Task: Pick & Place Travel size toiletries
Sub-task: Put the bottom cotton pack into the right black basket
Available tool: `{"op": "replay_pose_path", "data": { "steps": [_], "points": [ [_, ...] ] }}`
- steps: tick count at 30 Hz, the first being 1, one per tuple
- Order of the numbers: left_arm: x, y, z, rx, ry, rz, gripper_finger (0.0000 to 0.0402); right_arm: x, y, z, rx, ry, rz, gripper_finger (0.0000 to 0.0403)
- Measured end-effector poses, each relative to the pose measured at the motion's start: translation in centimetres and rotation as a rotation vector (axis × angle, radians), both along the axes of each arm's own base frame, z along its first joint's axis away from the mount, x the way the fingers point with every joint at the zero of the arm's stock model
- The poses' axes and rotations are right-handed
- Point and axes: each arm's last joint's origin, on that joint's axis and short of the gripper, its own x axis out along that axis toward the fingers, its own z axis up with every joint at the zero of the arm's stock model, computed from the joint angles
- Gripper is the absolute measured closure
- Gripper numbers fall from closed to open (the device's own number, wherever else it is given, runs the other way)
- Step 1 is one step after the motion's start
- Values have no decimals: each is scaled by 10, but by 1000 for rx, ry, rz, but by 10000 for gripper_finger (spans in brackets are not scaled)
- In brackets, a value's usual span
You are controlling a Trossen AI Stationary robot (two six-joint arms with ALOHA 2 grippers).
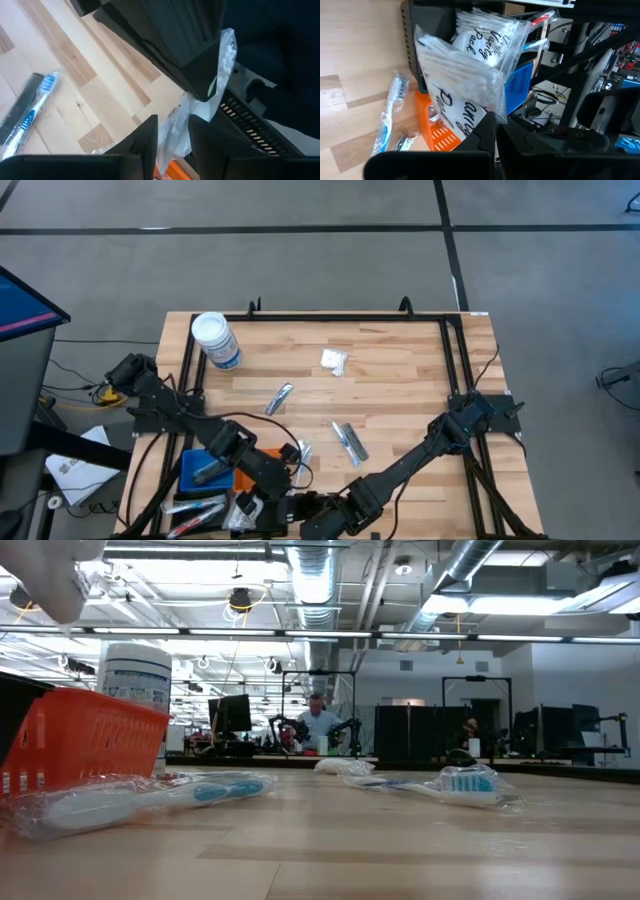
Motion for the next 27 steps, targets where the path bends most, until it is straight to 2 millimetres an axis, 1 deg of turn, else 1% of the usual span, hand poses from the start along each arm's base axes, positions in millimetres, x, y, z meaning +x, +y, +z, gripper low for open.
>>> {"op": "replay_pose_path", "data": {
  "steps": [3,5,7,10,11,17,22,27],
  "points": [
    [0,-1,0,-20,11,-18,301,0,0,0,2,0,-1,403],
    [-1,-1,0,-28,15,-26,313,0,0,0,2,0,-1,403],
    [0,-1,0,-33,17,-25,336,0,0,0,7,0,-5,403],
    [-1,-2,0,-58,36,9,387,0,0,0,11,1,-8,403],
    [-1,-2,0,-68,44,25,392,0,1,0,22,-1,-16,403],
    [-2,-3,1,-74,44,28,400,1,4,1,103,-29,-49,384],
    [-4,-8,2,-75,35,15,401,-2,13,3,114,-58,-22,353],
    [-7,-12,2,-70,39,-2,401,-10,25,5,117,-70,10,324]
  ]
}}
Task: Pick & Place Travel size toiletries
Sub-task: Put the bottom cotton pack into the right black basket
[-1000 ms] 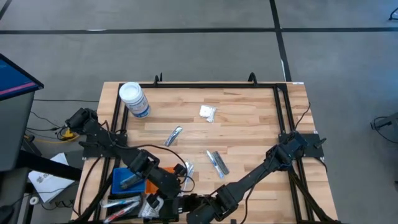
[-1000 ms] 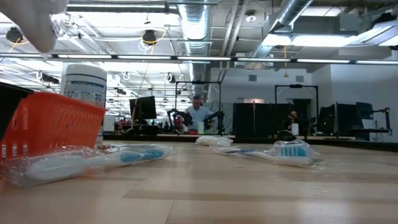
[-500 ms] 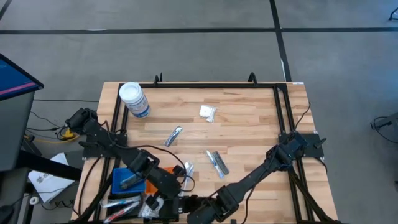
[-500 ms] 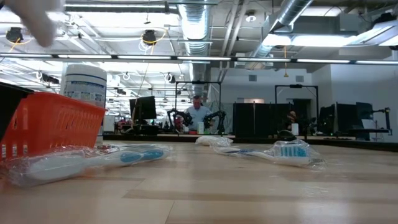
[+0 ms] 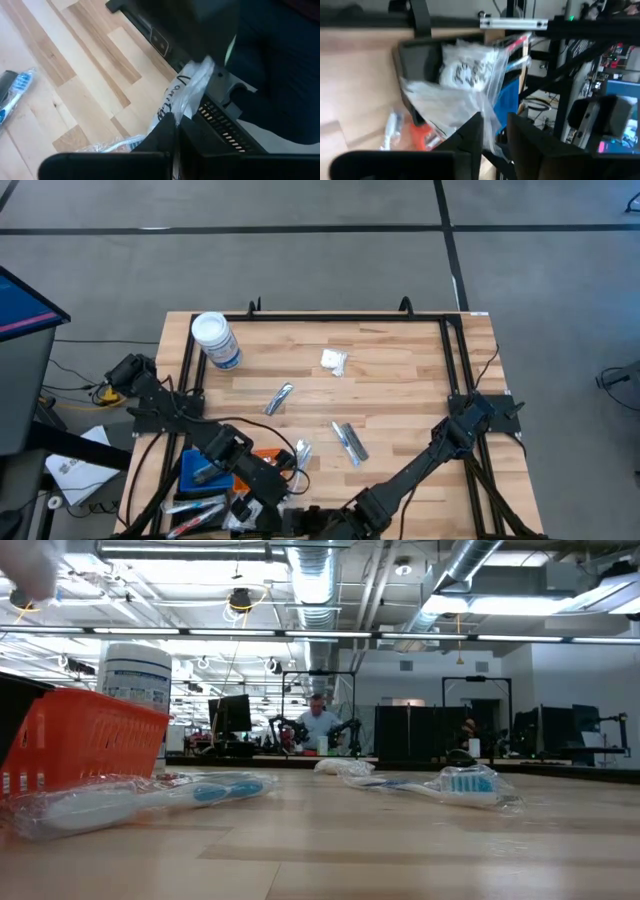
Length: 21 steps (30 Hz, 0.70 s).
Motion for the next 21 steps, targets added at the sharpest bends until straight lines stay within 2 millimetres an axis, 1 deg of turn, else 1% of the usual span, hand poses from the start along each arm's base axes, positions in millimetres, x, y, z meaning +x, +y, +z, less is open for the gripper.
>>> {"op": "replay_pose_path", "data": {
  "steps": [5,10,16,21],
  "points": [
    [-6,-1,-3,20,55,9,401,-6,8,0,26,-1,1,302],
    [-11,-6,-4,17,83,15,401,-6,8,1,38,-4,-8,278],
    [-24,-21,-5,43,76,-71,401,-10,8,-1,41,2,-71,254],
    [-34,-30,-6,101,40,-154,401,-10,7,-1,79,10,-110,245]
  ]
}}
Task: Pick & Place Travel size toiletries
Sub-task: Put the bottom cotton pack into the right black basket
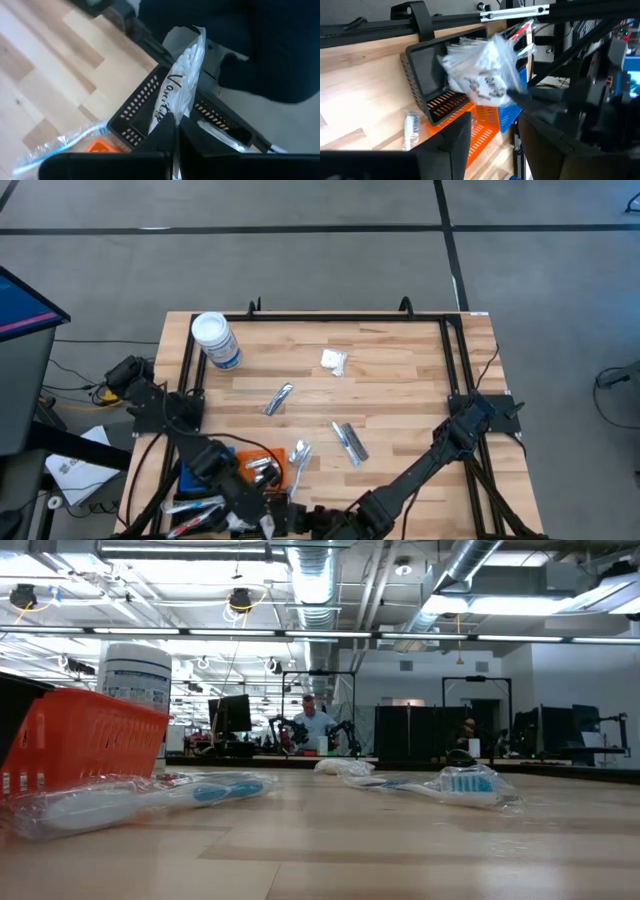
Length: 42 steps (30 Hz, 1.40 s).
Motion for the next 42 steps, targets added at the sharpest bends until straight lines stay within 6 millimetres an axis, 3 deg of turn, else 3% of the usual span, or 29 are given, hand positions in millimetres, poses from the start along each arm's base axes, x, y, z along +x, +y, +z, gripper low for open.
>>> {"op": "replay_pose_path", "data": {
  "steps": [8,18,25,34,42],
  "points": [
    [-4,-3,-3,32,-23,-68,401,0,1,0,6,-2,-2,246],
    [-12,1,-41,38,-19,-186,401,-2,2,1,31,-2,-17,262],
    [-20,7,-35,-47,-128,-267,401,3,-4,1,44,-7,-38,272],
    [-37,28,-48,-105,-216,-267,401,4,-4,1,53,-11,-45,275],
    [-34,40,-54,-122,-208,-244,401,9,-9,2,64,-19,-55,275]
  ]
}}
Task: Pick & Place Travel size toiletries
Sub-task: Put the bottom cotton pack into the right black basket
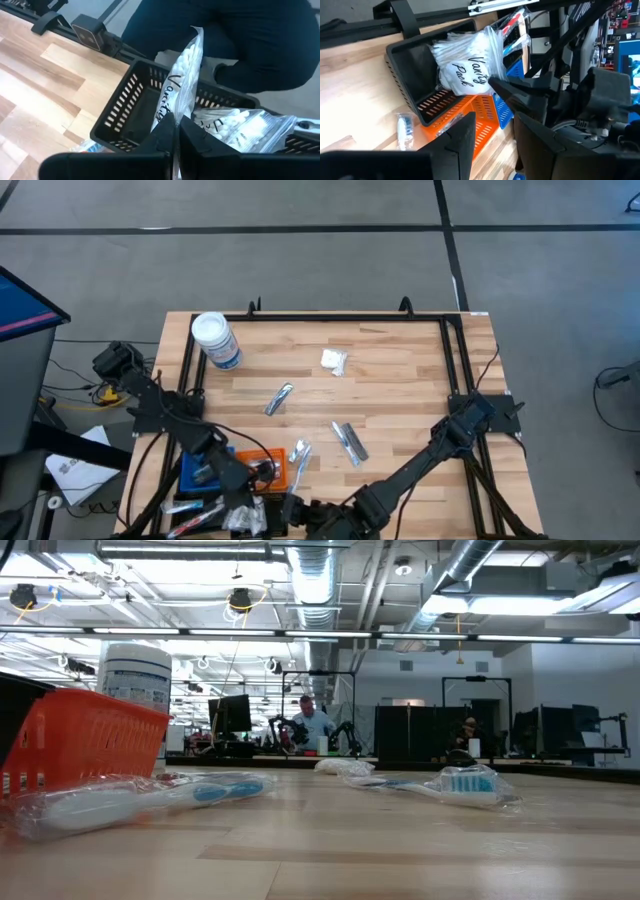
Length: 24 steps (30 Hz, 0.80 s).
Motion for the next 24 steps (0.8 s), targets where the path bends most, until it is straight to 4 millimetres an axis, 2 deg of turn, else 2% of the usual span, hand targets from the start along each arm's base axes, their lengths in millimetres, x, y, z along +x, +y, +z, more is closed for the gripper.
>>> {"op": "replay_pose_path", "data": {
  "steps": [9,18,24],
  "points": [
    [1,0,-5,-12,25,-14,401,1,-2,0,9,2,-8,275],
    [10,-4,-26,17,87,-14,401,2,-3,-1,25,12,-13,275],
    [11,-4,-28,27,86,-7,400,2,-3,-1,27,14,-8,275]
  ]
}}
